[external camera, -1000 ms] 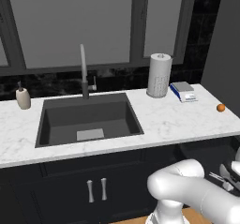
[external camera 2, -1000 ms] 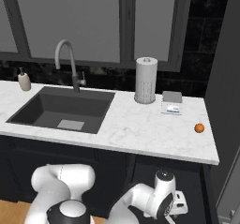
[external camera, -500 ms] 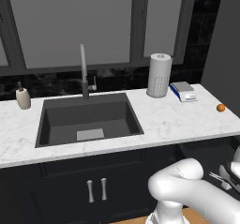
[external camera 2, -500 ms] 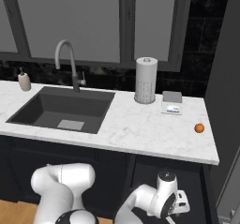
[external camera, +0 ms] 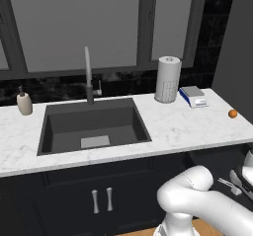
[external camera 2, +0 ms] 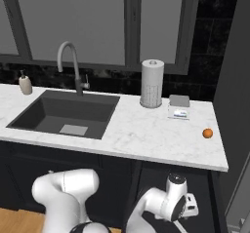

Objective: Pick the tongs from the drawer and place it on the counter.

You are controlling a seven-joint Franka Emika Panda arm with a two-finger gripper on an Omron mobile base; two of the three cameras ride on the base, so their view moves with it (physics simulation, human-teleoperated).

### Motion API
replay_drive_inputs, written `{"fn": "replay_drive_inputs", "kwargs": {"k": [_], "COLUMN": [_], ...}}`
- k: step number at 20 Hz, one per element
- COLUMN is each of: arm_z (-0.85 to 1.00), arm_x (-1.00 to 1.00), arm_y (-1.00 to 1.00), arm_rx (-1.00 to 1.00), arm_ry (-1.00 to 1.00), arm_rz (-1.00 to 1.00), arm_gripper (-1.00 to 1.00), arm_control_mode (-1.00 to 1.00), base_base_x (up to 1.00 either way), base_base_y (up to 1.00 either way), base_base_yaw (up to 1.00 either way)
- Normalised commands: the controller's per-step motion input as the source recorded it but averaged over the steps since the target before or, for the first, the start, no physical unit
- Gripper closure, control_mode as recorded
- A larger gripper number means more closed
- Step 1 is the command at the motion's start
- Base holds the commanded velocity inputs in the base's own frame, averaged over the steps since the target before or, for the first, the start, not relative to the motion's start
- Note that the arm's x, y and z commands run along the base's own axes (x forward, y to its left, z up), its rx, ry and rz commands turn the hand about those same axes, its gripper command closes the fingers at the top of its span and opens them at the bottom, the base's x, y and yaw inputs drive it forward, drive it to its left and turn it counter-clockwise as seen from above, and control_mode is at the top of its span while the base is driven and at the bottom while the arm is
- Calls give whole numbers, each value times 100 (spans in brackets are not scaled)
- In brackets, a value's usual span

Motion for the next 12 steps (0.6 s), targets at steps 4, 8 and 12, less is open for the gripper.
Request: {"fn": "replay_drive_inputs", "kwargs": {"k": [4, 8, 12], "arm_z": [-53, -19, -8], "arm_x": [0, 0, 0], "arm_y": [0, 0, 0], "arm_rx": [0, 0, 0], "arm_ry": [-2, 0, 0], "arm_rz": [0, 0, 0], "arm_gripper": [100, 100, 100], "arm_control_mode": [-100, -100, -100], "base_base_x": [0, 0, 0], "base_base_y": [0, 0, 0], "base_base_yaw": [0, 0, 0]}}
